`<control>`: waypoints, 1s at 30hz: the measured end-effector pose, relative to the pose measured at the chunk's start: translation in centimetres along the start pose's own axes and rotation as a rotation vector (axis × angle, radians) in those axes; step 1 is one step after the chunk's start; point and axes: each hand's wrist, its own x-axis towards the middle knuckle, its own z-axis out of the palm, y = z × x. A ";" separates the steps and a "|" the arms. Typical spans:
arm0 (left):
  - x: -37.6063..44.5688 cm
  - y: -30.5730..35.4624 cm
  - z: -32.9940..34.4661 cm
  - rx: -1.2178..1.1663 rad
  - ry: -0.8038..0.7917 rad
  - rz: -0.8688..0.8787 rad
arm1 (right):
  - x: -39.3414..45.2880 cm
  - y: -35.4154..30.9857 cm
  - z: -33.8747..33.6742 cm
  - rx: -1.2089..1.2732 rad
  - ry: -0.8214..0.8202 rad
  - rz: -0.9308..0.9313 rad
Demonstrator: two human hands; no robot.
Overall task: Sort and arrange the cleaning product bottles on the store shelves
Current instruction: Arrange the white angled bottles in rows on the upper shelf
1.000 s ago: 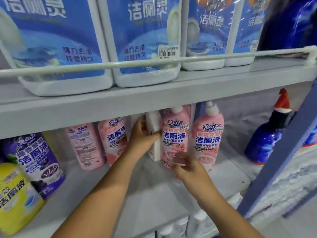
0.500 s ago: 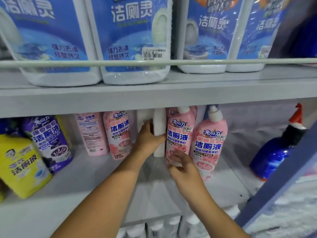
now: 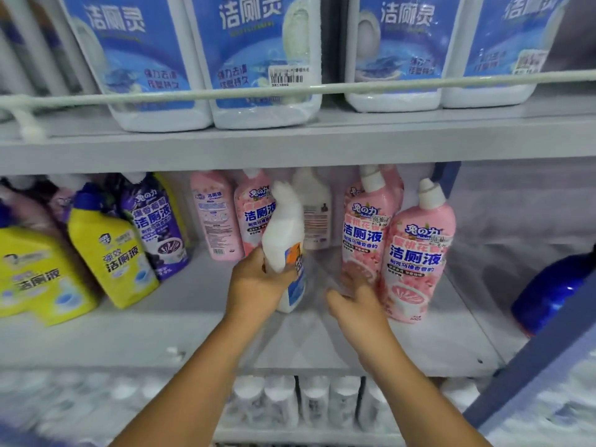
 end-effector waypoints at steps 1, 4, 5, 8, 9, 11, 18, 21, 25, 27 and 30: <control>-0.7 -0.3 -1.2 -0.013 0.032 0.004 | 0.3 0.0 0.4 0.015 -0.003 -0.004; -2.1 -0.7 -5.1 -0.004 0.104 0.021 | 2.0 -0.4 2.0 0.048 0.027 -0.010; -2.4 -0.8 -6.4 0.003 0.120 0.025 | 2.8 -0.8 2.5 0.056 0.034 -0.002; -2.5 -1.6 -9.6 0.018 0.188 0.031 | 5.7 -2.3 4.0 0.030 0.048 -0.041; -2.4 -2.2 -10.4 0.031 0.206 0.026 | 6.8 -2.9 4.5 -0.027 0.066 -0.072; -2.0 -3.5 -12.0 0.040 0.223 0.008 | 8.8 -4.3 5.7 -0.114 0.132 -0.135; 0.0 -6.5 -16.1 -0.052 0.215 0.000 | 16.4 -7.6 8.6 -0.657 0.420 -0.157; 1.0 -7.2 -16.9 -0.069 0.192 0.000 | 17.9 -7.7 8.3 -0.830 0.469 -0.235; 2.3 -8.5 -17.6 -0.068 0.150 0.014 | 18.9 -8.3 7.8 -0.876 0.421 -0.208; 2.6 -9.1 -17.6 -0.035 0.118 0.049 | 18.9 -8.9 7.9 -0.833 0.376 -0.159; 3.0 -9.6 -17.5 0.096 0.114 0.125 | 17.6 -9.2 8.9 -0.719 0.297 -0.114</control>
